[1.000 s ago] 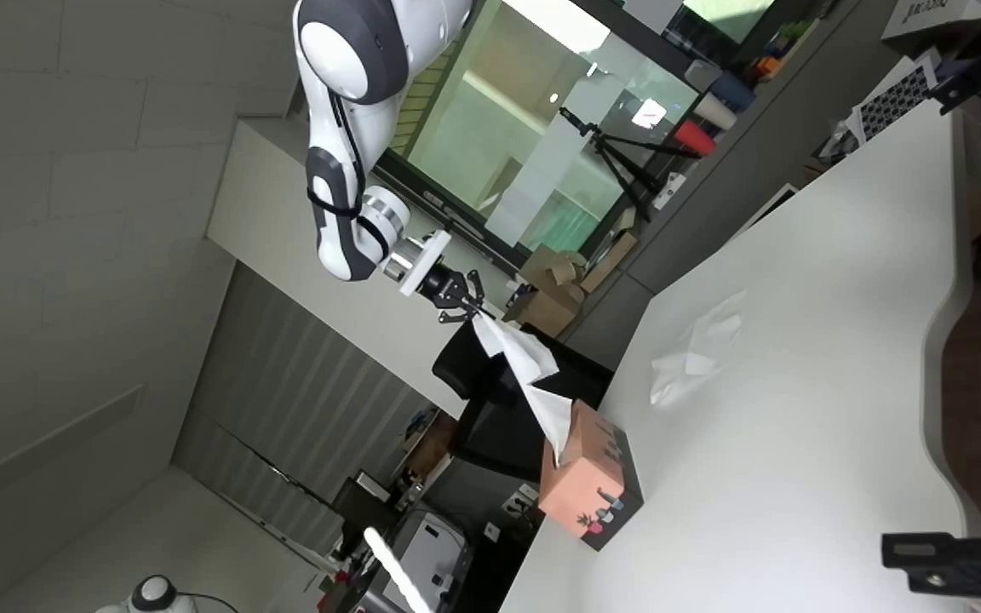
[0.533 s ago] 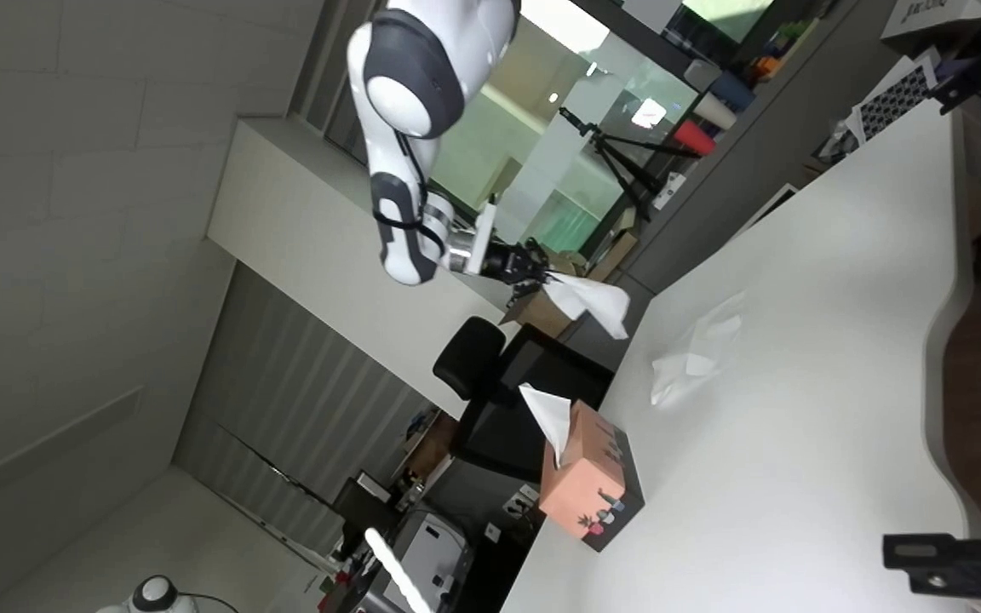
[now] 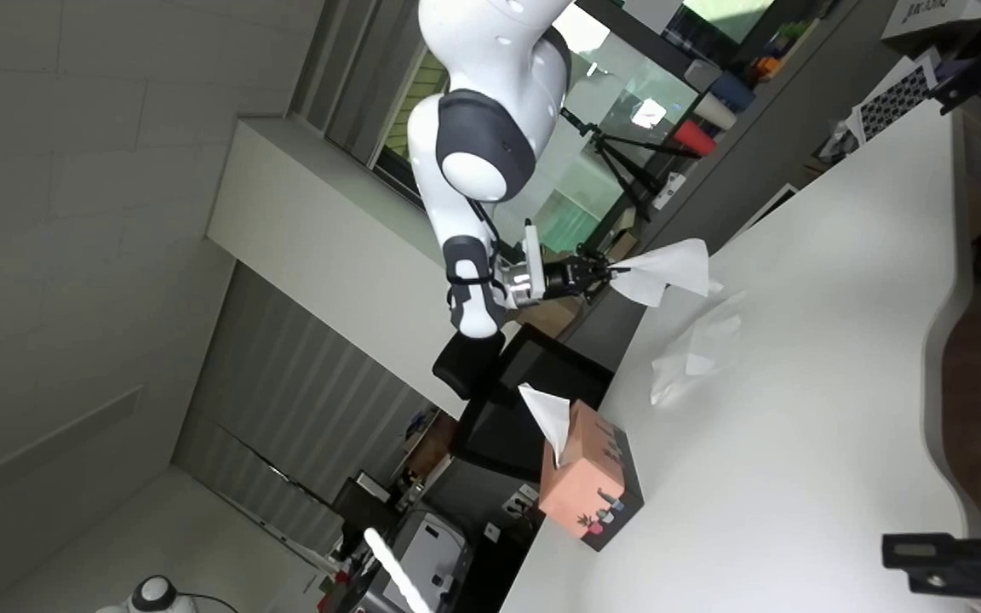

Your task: Remove one serviette from the box and place it on the table

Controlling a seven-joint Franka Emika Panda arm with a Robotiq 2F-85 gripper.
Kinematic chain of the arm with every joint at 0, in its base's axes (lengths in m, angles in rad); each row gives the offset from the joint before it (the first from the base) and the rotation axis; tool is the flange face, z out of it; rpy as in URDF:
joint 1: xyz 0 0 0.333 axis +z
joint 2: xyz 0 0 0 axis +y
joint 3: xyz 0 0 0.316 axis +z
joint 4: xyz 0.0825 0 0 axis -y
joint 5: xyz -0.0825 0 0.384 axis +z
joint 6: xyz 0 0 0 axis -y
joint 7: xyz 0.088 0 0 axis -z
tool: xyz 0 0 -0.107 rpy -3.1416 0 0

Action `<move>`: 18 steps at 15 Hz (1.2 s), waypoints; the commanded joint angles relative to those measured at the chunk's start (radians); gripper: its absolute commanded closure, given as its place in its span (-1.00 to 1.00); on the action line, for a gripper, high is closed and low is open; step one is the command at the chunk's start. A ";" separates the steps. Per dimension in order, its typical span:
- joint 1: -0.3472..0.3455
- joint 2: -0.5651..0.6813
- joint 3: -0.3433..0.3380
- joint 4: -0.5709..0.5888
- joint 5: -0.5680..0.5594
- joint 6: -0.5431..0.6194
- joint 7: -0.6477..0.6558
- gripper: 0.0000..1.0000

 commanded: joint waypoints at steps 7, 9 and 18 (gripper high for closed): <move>0.027 0.209 -0.009 0.188 -0.043 0.188 0.034 1.00; 0.023 0.230 -0.003 0.195 -0.028 0.282 0.091 1.00; 0.003 0.167 0.121 0.172 0.161 0.389 0.092 -0.22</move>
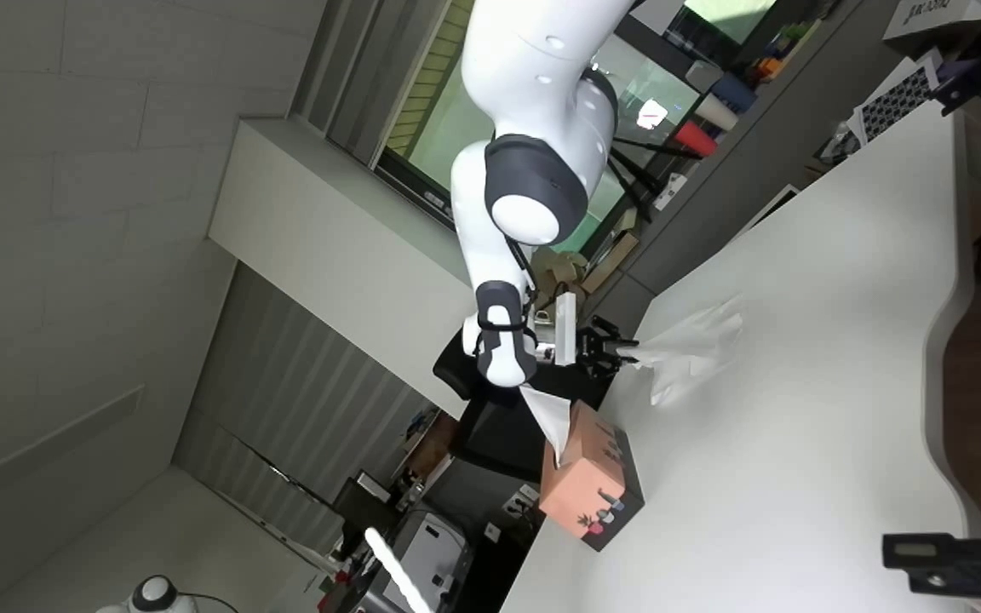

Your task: Remove one serviette from the box and place it on the table

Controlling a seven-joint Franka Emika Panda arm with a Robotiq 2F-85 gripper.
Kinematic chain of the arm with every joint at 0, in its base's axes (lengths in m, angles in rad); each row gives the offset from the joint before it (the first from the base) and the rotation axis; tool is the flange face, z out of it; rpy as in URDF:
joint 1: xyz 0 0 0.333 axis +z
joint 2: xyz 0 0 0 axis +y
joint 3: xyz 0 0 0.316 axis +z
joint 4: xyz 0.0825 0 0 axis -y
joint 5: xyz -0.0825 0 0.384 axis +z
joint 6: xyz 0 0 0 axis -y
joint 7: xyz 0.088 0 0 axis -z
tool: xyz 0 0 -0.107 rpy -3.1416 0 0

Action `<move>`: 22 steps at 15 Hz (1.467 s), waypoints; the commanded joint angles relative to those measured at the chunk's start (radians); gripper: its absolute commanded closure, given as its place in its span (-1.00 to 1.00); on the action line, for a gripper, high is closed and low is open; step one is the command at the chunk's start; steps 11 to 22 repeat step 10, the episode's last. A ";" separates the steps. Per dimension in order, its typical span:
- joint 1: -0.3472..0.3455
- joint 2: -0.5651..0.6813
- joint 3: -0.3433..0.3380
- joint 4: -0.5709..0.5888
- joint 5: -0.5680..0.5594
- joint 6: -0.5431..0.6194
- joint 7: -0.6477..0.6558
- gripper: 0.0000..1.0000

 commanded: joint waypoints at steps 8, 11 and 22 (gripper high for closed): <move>-0.031 -0.108 0.122 0.028 0.163 -0.009 -0.022 -0.77; -0.035 -0.125 0.122 0.029 0.166 -0.012 -0.022 -1.00; -0.035 -0.125 0.122 0.029 0.166 -0.012 -0.022 -1.00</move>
